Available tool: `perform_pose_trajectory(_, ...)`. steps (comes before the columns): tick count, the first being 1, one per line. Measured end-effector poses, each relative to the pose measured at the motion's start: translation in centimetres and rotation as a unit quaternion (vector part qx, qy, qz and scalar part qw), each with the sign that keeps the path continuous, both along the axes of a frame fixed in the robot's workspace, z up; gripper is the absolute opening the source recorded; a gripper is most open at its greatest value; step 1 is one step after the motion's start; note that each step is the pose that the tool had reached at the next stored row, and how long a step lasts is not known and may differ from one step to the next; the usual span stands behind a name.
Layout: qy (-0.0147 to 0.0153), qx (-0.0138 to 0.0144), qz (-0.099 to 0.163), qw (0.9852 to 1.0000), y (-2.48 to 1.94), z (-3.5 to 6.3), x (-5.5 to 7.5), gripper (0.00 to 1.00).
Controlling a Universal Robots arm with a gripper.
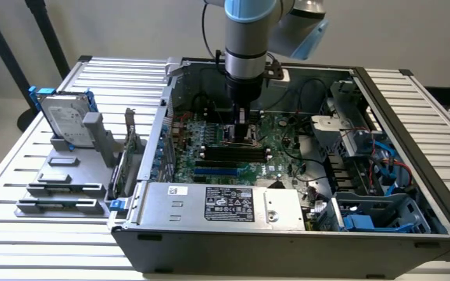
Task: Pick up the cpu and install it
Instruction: 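Place the cpu into insertion slot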
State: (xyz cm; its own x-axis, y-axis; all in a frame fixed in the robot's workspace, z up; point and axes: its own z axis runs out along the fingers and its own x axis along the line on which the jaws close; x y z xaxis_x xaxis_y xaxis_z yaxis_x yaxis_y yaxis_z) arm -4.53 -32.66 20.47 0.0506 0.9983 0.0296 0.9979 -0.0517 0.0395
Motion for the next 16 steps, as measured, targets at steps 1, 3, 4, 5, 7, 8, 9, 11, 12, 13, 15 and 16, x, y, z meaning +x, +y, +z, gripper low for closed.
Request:
perform_pose_trajectory(1,0.0,0.0,0.0,1.0,0.0,-0.04,0.0,0.55)
perform_pose_trajectory(3,0.0,0.0,0.001,1.0,0.0,-0.13,0.0,0.55)
perform_pose_trajectory(4,0.0,0.0,0.002,1.0,0.0,-0.17,0.0,0.55)
perform_pose_trajectory(5,0.0001,-0.0001,0.003,1.0,-0.01,-0.19,-0.01,0.55)
perform_pose_trajectory(7,0.0001,-0.0002,0.005,1.0,-0.01,-0.21,-0.01,0.55)
perform_pose_trajectory(8,0.0,-0.0001,0.006,1.0,0.0,-0.23,-0.01,0.55)
perform_pose_trajectory(9,0.0,-0.0001,0.007,1.0,0.0,-0.24,-0.01,0.55)
perform_pose_trajectory(11,0.0,-0.0001,0.01,0.9999,-0.01,-0.24,0.0,0.55)
perform_pose_trajectory(12,0.0,-0.0001,0.012,0.9999,0.0,-0.25,0.0,0.55)
perform_pose_trajectory(13,0.0001,-0.0001,0.013,0.9999,0.0,-0.25,-0.01,0.55)
perform_pose_trajectory(15,0.0,0.0,0.014,0.9999,0.0,-0.25,0.0,0.55)
perform_pose_trajectory(16,-0.0001,-0.0001,0.014,0.9999,-0.01,-0.25,0.0,0.55)
